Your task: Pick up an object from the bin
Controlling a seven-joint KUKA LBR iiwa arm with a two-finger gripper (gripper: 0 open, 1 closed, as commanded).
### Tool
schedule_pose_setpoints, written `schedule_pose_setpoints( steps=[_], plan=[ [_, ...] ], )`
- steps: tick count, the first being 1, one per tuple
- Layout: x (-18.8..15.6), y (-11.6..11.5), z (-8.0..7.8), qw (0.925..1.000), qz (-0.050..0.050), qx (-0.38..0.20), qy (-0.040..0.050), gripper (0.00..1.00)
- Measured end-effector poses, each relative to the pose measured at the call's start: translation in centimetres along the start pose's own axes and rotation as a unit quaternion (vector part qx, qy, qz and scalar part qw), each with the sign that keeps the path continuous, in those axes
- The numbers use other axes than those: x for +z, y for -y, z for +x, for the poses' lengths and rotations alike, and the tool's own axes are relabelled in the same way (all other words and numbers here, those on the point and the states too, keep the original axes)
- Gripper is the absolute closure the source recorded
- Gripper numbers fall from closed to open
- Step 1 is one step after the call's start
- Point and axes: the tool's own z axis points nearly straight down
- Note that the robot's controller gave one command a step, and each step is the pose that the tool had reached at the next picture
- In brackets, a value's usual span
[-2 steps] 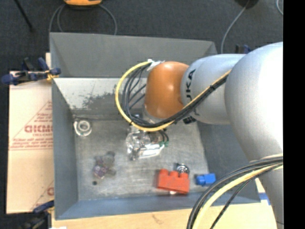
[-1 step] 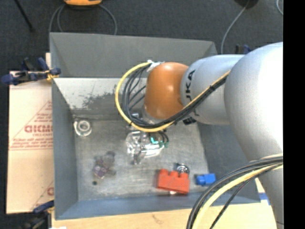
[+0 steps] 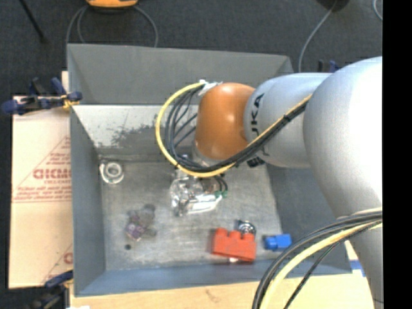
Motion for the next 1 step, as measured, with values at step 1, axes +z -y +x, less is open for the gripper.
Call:
schedule_pose_setpoints(
  steps=[1],
  plan=[
    [-16.39, -1.03, 0.12, 0.9995, 0.0, 0.032, -0.0021, 1.0]
  ],
)
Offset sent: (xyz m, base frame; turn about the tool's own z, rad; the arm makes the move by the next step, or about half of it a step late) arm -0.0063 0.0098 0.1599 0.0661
